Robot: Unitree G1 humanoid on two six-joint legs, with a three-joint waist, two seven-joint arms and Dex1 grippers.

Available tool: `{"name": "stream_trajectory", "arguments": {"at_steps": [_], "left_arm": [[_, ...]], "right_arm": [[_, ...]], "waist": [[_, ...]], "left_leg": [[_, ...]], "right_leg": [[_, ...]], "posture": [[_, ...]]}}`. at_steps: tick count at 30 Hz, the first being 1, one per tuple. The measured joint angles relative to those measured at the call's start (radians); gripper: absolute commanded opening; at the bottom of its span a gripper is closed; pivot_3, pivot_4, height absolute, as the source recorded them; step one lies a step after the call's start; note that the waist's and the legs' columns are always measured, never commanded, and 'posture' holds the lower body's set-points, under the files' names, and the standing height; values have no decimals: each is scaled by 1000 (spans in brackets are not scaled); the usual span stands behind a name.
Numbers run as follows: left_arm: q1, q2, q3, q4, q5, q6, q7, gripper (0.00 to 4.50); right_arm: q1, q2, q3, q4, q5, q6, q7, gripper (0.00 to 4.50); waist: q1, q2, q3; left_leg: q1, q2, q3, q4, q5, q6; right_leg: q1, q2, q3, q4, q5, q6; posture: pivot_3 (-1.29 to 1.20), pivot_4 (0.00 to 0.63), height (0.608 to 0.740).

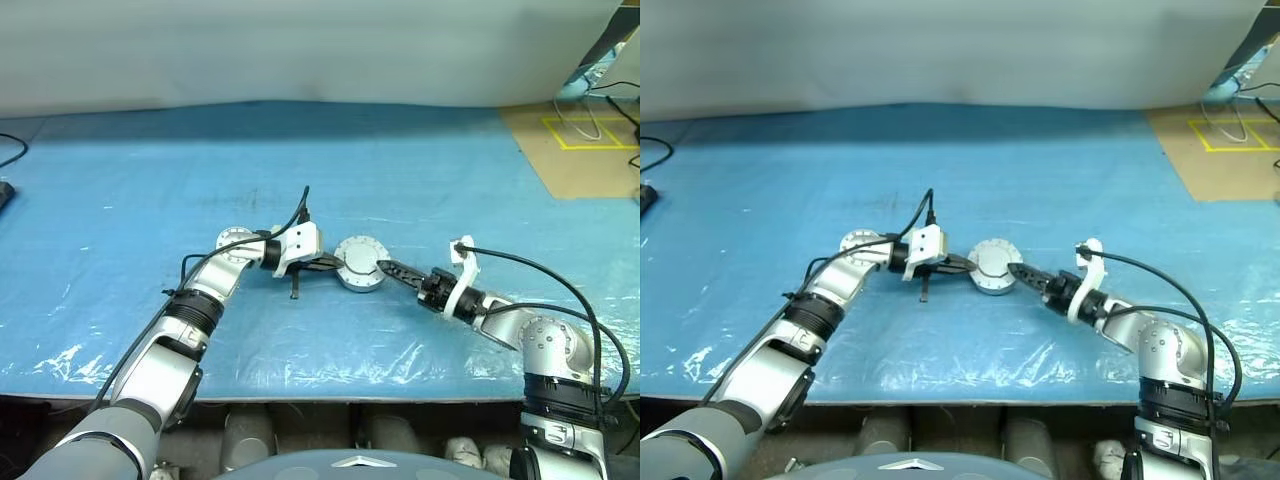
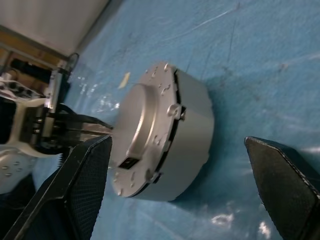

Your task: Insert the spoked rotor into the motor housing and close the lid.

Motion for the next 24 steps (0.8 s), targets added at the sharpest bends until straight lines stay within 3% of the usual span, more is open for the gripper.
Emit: {"name": "stream_trajectory", "arguments": {"at_steps": [13, 16, 21, 24], "left_arm": [[4, 5, 0, -5, 0, 7, 3, 0], [10, 8, 1, -12, 0, 10, 3, 0], [16, 13, 3, -19, 0, 7, 3, 0], [17, 27, 5, -14, 2, 9, 2, 0]], "right_arm": [[15, 144, -42, 52, 97, -12, -72, 4470], [15, 164, -63, 75, 118, -31, -94, 3829], [15, 174, -100, 116, 148, -56, -135, 2001], [18, 189, -88, 85, 165, -54, -151, 1196]], "waist": [[-2, 0, 0], [-4, 0, 0], [-2, 0, 0], [-3, 0, 0]], "left_leg": [[0, 0, 0, 0, 0, 0], [0, 0, 0, 1, 0, 0], [0, -1, 0, 1, 0, 0], [0, 0, 0, 1, 0, 0]], "right_leg": [[1, 0, 0, 0, -2, -3], [1, -1, 0, 0, -2, -3], [1, -2, 0, 0, -2, -3], [1, -1, 0, 0, -2, -3]], "posture": [[0, 150, 740], [0, 150, 740], [0, 150, 740], [0, 150, 740]]}}
